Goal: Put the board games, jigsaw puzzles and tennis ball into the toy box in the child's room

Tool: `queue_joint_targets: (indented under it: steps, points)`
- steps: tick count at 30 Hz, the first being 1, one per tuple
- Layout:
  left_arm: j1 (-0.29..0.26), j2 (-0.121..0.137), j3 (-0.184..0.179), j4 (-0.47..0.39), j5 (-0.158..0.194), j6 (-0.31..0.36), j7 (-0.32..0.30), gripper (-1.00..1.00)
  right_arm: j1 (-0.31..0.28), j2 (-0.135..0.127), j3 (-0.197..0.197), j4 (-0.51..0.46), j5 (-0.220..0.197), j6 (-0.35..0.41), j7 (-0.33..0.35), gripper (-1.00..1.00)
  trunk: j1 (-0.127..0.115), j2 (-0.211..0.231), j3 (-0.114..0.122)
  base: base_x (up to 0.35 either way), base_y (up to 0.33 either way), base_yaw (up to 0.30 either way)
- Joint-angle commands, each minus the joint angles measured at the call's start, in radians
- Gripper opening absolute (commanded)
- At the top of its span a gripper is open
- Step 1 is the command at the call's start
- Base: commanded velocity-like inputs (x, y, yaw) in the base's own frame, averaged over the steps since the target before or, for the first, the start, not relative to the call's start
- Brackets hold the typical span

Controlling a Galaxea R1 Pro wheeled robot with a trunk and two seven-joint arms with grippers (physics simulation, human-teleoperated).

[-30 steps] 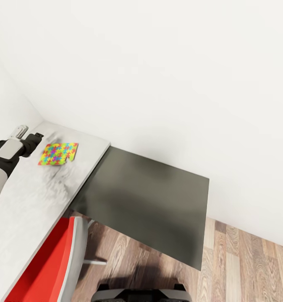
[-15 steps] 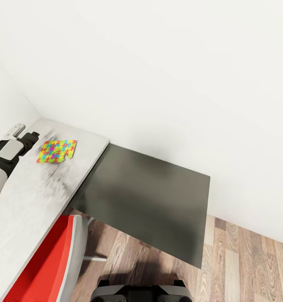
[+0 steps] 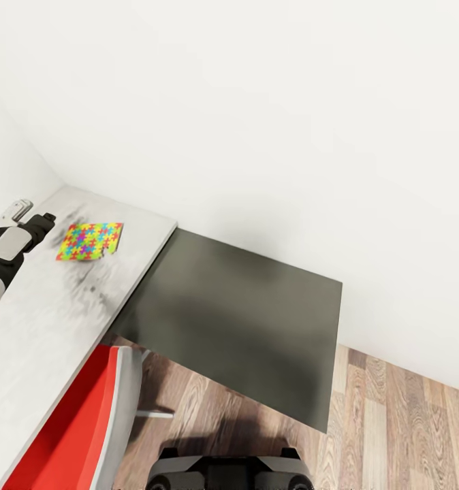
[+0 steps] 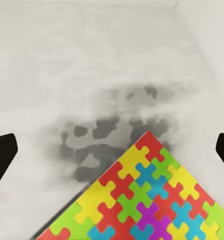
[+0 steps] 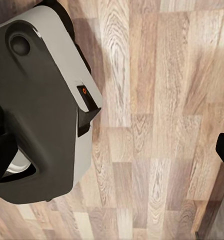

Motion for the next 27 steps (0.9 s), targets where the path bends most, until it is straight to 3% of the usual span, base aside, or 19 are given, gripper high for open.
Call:
queue_joint_targets:
  steps: [1,27]
  points:
    - [0.0,0.002,-0.007,-0.002,0.006,0.003,0.004,1.0,0.0,-0.001,0.008,-0.001,-0.005,-0.008,0.005,1.0,0.0,-0.002,-0.003,0.0,0.0,0.0]
    - [0.002,0.002,-0.006,-0.002,0.004,-0.001,-0.032,1.0,0.001,-0.004,0.008,0.014,-0.004,-0.016,0.033,1.0,0.0,-0.002,-0.045,0.0,0.0,0.0]
